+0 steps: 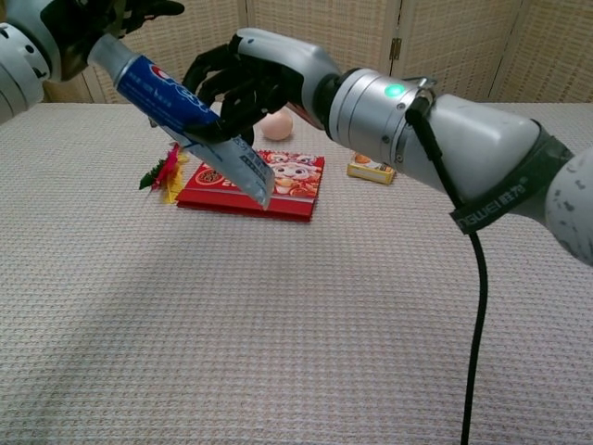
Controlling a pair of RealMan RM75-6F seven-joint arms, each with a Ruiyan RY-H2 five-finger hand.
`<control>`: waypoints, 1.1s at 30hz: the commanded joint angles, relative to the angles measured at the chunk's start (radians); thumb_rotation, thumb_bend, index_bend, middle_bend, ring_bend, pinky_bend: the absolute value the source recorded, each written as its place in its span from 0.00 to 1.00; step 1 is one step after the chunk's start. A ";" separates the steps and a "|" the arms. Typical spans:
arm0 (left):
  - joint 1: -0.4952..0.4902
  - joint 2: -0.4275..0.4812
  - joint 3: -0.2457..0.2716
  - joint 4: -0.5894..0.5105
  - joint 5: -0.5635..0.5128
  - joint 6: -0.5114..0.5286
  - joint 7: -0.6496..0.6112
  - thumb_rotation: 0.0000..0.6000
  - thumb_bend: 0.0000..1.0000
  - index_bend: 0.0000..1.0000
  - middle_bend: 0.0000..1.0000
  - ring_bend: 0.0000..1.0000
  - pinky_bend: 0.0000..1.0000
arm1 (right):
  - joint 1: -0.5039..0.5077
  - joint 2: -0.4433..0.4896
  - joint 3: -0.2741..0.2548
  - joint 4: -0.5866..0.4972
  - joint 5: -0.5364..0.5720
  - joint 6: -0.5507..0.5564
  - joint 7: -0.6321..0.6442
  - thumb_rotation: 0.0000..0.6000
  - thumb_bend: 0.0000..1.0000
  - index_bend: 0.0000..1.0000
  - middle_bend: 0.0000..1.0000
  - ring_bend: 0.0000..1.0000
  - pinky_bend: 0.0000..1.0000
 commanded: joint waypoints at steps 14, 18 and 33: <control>0.038 0.107 0.012 0.021 0.029 -0.008 -0.014 0.05 0.12 0.00 0.00 0.00 0.00 | -0.007 0.188 -0.092 -0.056 0.030 -0.142 -0.185 1.00 0.95 0.76 0.66 0.70 0.63; 0.057 0.153 0.035 0.049 0.036 -0.016 0.009 0.05 0.12 0.00 0.00 0.00 0.00 | 0.007 0.272 -0.140 -0.066 0.076 -0.227 -0.275 1.00 0.95 0.74 0.62 0.67 0.60; 0.099 0.162 0.068 0.148 -0.001 -0.017 0.074 0.05 0.12 0.00 0.00 0.00 0.00 | 0.043 0.293 -0.275 -0.028 0.251 -0.275 -0.561 1.00 0.91 0.43 0.37 0.41 0.34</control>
